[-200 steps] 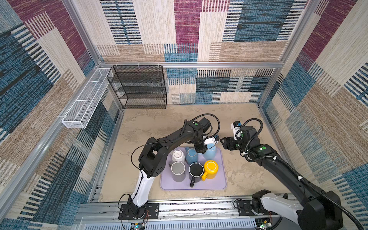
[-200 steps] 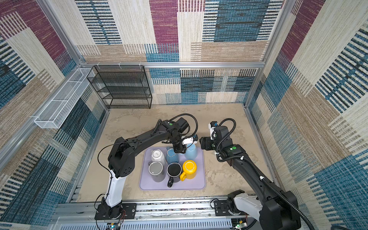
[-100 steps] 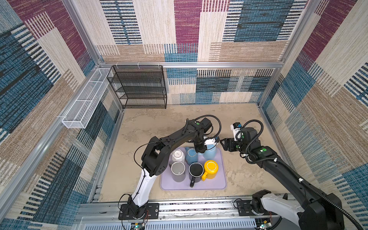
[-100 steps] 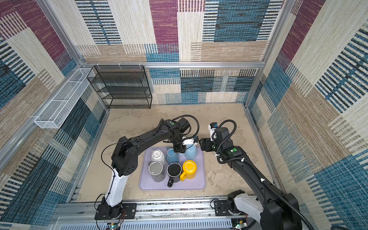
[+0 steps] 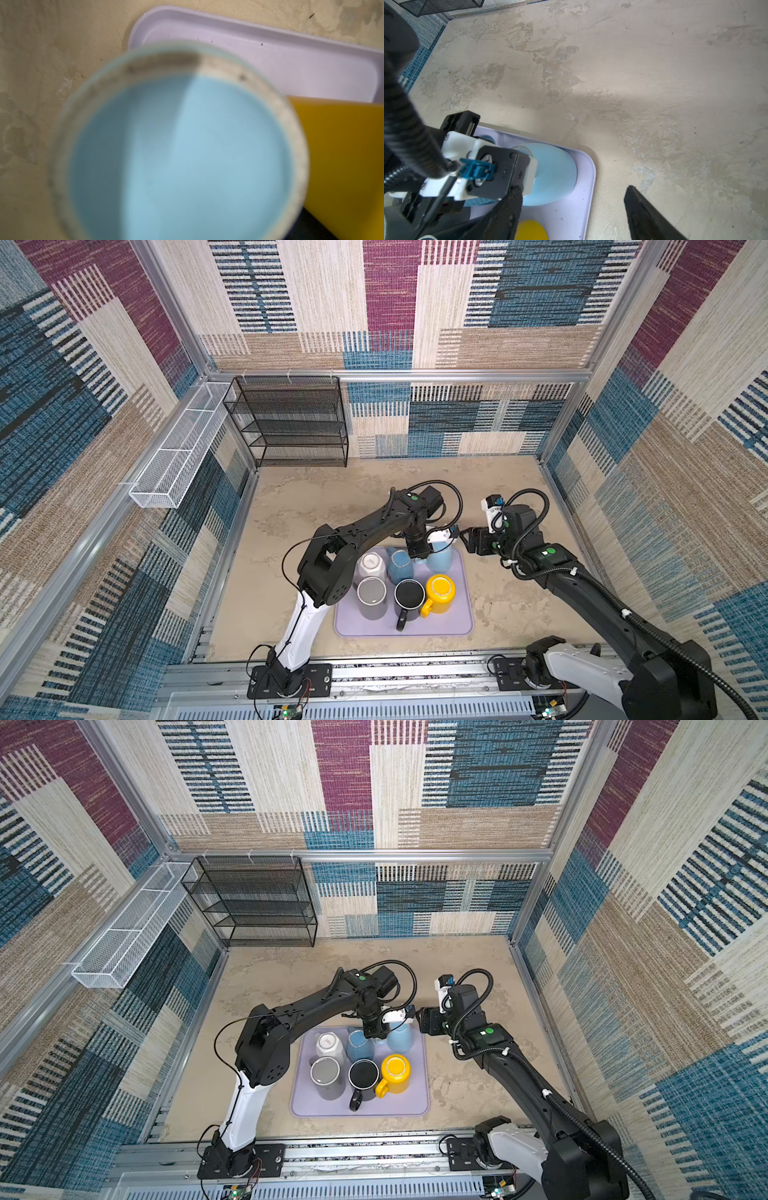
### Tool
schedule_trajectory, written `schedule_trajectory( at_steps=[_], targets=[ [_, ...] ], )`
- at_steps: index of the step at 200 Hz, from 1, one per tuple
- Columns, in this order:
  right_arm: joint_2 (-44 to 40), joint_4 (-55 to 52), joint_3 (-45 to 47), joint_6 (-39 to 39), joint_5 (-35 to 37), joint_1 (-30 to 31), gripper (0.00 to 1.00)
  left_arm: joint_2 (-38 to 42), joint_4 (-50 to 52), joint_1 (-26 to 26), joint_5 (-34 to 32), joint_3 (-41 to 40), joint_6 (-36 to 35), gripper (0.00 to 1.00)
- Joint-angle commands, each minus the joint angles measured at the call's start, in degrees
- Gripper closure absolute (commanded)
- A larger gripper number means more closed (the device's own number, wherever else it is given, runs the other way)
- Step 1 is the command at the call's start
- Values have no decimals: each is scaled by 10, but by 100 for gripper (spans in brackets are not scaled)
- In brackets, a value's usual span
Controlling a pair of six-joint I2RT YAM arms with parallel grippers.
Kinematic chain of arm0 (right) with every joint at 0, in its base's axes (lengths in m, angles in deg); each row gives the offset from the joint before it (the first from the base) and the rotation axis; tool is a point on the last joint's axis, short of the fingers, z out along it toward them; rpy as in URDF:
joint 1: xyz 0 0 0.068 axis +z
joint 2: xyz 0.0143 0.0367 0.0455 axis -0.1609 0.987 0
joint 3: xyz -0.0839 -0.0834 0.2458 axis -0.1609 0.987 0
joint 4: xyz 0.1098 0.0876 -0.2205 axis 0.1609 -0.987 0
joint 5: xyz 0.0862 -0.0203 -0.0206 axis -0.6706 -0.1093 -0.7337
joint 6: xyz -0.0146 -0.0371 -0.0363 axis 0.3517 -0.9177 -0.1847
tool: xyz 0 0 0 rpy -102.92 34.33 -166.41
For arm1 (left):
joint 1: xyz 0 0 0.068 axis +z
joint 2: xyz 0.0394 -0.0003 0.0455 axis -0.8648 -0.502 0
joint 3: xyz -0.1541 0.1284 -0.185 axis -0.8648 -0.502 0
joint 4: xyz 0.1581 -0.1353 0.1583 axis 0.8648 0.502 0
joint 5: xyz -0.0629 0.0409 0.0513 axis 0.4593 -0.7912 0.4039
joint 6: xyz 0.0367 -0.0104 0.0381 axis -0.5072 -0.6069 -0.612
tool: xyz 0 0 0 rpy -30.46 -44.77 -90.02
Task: Turn the mug right side up
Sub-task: Pick up the mug from the tray.
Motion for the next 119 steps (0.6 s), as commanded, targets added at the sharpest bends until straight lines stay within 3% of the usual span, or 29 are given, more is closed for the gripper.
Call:
schedule_trajectory(
  at_steps=[1,28,119],
  targets=[
    [1,13,-6,1,0,0,20,-3,9,0,5,5,3,93],
    [3,13,-6,1,1,1,20,-5,8,0,1,7,6,100],
    [-9,64,26,17,9,1,22,21,-3,7,35,22,68,100]
  ],
)
